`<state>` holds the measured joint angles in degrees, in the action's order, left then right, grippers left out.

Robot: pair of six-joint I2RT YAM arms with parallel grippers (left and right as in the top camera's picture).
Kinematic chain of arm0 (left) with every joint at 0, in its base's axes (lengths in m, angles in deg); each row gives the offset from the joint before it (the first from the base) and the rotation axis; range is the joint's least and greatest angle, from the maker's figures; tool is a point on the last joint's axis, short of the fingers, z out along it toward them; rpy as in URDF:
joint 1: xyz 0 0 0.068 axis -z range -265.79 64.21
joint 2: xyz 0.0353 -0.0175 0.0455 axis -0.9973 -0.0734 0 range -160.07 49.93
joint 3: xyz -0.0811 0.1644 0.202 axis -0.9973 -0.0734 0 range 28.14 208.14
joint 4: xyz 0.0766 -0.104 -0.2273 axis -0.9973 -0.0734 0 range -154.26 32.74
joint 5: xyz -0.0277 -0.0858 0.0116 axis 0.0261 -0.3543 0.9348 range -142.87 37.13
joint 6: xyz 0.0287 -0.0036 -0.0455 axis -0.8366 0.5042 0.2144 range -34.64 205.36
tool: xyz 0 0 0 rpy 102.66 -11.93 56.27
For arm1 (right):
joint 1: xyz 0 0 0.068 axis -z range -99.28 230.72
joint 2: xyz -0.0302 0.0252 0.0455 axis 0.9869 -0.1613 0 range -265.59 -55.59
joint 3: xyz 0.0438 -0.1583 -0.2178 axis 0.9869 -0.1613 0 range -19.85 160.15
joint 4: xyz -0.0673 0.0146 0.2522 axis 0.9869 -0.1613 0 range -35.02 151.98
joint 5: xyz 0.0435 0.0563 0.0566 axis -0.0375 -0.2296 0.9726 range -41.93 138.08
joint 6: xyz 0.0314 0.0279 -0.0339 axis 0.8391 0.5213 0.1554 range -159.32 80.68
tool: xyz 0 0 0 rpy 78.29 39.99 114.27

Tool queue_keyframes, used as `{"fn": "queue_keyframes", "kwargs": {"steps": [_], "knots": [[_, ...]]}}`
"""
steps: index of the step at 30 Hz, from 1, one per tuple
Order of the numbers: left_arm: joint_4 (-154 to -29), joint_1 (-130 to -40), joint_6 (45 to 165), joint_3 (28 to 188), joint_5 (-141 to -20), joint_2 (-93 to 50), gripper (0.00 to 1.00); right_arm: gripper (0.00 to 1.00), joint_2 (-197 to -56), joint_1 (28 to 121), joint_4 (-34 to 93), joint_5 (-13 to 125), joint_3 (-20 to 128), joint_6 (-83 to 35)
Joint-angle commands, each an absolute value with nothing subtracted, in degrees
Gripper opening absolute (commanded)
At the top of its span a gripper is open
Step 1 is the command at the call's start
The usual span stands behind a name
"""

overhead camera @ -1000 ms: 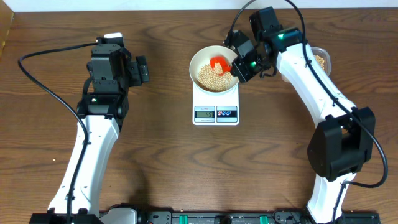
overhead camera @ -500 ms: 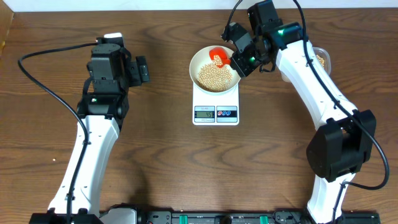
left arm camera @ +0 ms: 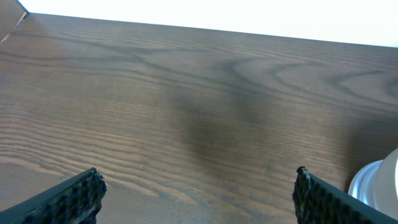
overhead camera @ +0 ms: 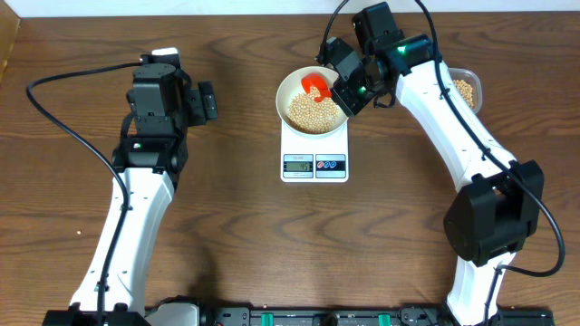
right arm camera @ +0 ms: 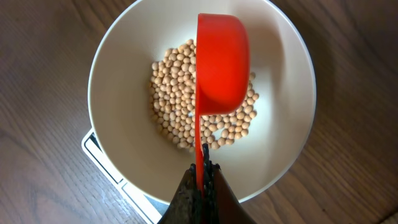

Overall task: Scoop item into bowl and weigh 50g on scale
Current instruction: 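Tilt the red scoop over the bowl to pour more soybeans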

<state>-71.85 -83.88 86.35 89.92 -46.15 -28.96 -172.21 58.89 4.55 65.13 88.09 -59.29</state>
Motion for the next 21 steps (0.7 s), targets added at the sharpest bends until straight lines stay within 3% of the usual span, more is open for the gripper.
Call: {"fn": "queue_keyframes", "kwargs": {"steps": [1, 21], "knots": [[-71.8, -84.1, 85.4, 90.3, -46.2, -29.3, 0.99, 0.01, -170.8, 58.9, 4.5, 65.2, 89.4, -59.9], [-71.8, -84.1, 85.4, 90.3, -46.2, -29.3, 0.99, 0.01, -170.6, 62.9, 4.3, 76.1, 89.6, -57.6]]}}
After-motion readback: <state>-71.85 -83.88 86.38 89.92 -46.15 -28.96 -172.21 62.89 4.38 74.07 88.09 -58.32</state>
